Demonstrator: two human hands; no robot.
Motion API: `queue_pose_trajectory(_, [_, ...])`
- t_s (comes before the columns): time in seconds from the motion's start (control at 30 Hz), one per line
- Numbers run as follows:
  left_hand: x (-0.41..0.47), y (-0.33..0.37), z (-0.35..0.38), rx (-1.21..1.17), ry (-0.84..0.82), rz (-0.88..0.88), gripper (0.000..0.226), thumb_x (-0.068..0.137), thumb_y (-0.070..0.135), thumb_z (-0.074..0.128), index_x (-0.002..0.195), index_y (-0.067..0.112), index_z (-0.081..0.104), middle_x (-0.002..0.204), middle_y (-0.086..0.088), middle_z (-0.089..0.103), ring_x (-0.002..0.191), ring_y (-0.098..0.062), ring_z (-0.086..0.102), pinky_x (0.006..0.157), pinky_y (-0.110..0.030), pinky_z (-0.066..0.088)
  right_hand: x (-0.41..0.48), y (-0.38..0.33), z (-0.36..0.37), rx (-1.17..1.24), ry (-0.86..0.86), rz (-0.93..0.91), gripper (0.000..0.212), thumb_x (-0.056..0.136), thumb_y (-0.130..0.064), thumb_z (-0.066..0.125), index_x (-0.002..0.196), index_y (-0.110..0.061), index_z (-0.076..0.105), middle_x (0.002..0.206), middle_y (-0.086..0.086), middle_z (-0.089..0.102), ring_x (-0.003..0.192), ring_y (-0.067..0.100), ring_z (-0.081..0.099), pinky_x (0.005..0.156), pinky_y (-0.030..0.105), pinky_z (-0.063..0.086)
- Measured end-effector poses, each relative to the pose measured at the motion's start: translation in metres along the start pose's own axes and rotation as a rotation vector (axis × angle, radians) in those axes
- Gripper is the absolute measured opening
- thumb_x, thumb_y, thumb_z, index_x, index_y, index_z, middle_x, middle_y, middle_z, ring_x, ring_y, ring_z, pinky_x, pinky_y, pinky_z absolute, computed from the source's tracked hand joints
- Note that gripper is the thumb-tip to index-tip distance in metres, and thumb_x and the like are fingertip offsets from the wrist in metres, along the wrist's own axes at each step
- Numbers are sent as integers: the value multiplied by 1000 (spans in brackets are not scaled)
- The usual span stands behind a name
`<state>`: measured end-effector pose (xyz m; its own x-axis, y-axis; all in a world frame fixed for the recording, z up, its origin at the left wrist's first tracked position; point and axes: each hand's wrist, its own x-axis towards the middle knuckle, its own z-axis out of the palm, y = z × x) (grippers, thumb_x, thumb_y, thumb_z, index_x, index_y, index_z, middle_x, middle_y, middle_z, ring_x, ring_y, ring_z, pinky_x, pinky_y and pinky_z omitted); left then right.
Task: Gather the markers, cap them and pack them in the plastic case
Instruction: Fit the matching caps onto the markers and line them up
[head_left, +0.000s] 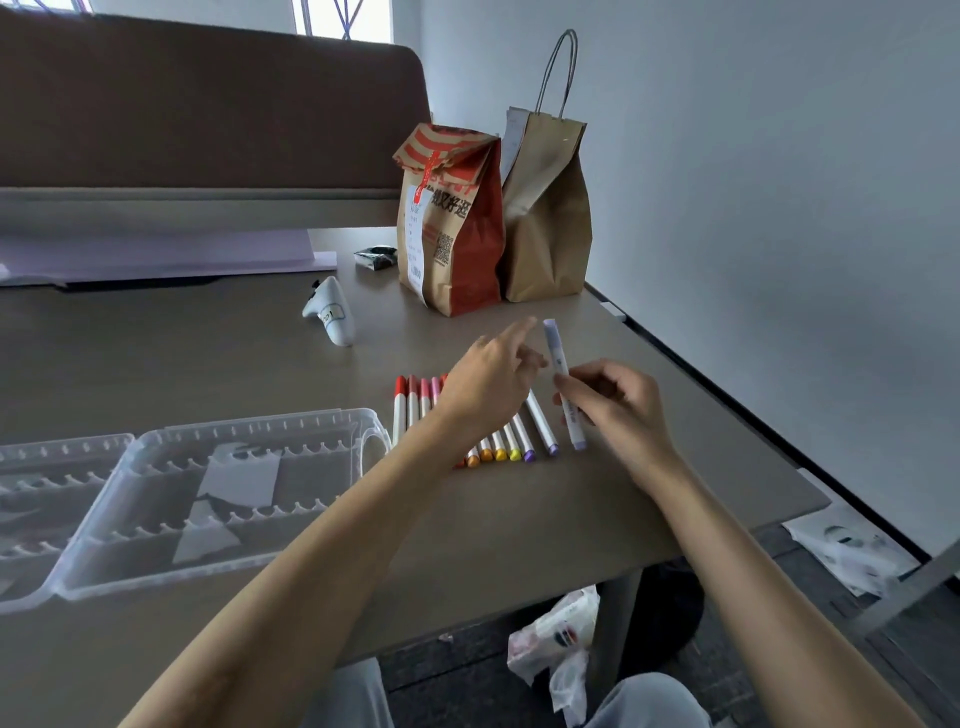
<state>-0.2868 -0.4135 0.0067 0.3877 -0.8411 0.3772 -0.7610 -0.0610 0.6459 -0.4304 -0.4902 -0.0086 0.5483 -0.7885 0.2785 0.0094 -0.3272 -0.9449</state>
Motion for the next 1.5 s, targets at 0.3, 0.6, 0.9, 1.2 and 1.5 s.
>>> queue_pose_trajectory(0.3, [-6,-16,-3,405,-172,114,41,89,7,43,105,34,70,114,13,65,113,-14,42,96,-30,36,10,17,-1,-280,104,59,16,83,-28,74,79,-16,65,71,1,68,62,17,65,55,26,49])
queue_pose_trajectory(0.6, [-13,-20,-11,356,-87,83,36,84,16,38,94,26,72,104,5,69,107,-19,53,93,-41,44,12,13,11,-721,17,61,15,87,-32,65,81,-19,63,79,3,64,76,21,57,65,27,39])
queue_pose_trajectory(0.9, [-34,-20,-37,288,1,7,26,89,15,48,99,17,72,104,0,70,106,-23,56,87,-34,47,7,3,17,-695,22,-16,18,89,-33,63,89,-16,69,83,1,68,78,16,60,62,24,39])
queue_pose_trajectory(1.2, [-80,-43,-116,250,123,-94,26,90,13,51,103,18,73,106,3,72,98,-16,65,85,-35,54,5,-38,96,-589,-141,-223,5,83,-26,64,80,-22,66,75,-8,67,76,13,63,69,32,52])
queue_pose_trajectory(1.5, [-166,-94,-219,287,309,-253,26,91,11,52,106,20,72,107,6,71,91,-10,63,80,-21,47,-30,-85,249,-525,-451,-470,11,90,-25,61,90,-16,67,86,-4,68,79,13,64,70,31,52])
